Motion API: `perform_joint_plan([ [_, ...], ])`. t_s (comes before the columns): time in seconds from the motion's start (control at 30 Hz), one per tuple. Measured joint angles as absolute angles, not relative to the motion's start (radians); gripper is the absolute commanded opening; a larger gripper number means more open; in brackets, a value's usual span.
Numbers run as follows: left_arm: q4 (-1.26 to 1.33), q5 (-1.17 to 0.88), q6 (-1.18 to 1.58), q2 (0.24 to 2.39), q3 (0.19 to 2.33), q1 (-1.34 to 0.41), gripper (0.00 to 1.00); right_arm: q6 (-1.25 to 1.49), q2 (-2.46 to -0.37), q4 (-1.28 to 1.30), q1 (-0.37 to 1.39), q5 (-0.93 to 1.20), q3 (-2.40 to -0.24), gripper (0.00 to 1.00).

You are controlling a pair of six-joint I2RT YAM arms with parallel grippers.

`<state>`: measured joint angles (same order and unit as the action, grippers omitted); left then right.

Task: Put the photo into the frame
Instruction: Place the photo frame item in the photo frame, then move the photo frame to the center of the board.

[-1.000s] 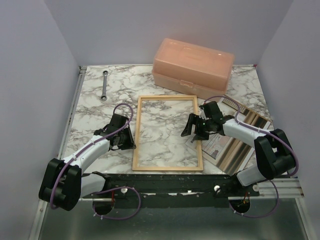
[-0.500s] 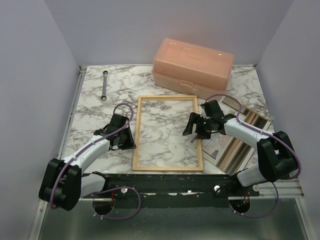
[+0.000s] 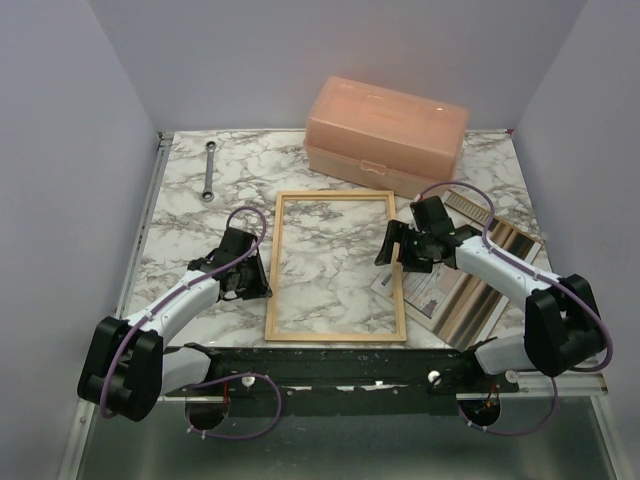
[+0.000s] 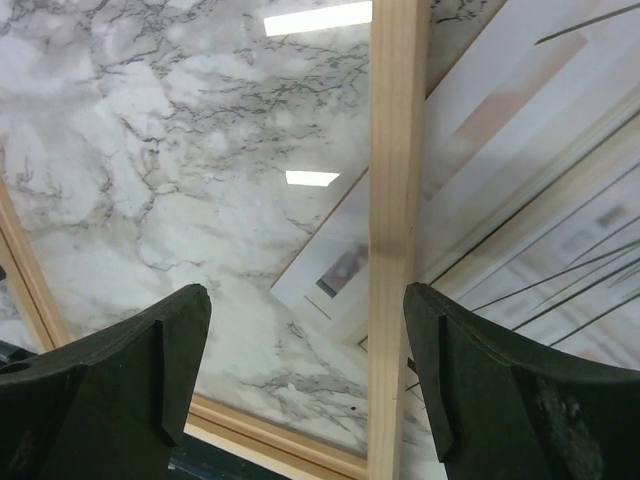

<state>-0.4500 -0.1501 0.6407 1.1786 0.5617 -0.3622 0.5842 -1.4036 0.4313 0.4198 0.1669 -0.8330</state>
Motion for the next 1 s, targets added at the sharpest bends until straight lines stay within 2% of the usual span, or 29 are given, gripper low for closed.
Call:
perform_joint_plan([
  [0.2,-0.448,-0.15,0.638,1.164,0.553,-0.363,0.32,0.582,-1.38,0.466,0.42,0.101,-0.833,0.86],
  [0.33,-0.455,-0.147,0.635,1.113,0.534,-0.364,0.44,0.582,-1.379,0.472,0.42,0.076,-0.833,0.86],
  [0.53,-0.473,-0.149,0.636,0.923,0.529,-0.369,0.62,0.583,-1.39,0.472,0.42,0.072,-0.832,0.86],
  [0.7,-0.505,-0.173,0.636,0.762,0.567,-0.369,0.72,0.583,-1.414,0.465,0.42,0.083,-0.822,0.86],
  [0.8,-0.515,-0.196,0.637,0.699,0.597,-0.369,0.81,0.583,-1.434,0.456,0.42,0.101,-0.818,0.86],
  [1.0,-0.517,-0.273,0.64,0.592,0.673,-0.369,0.91,0.586,-1.441,0.429,0.42,0.145,-0.81,0.85],
])
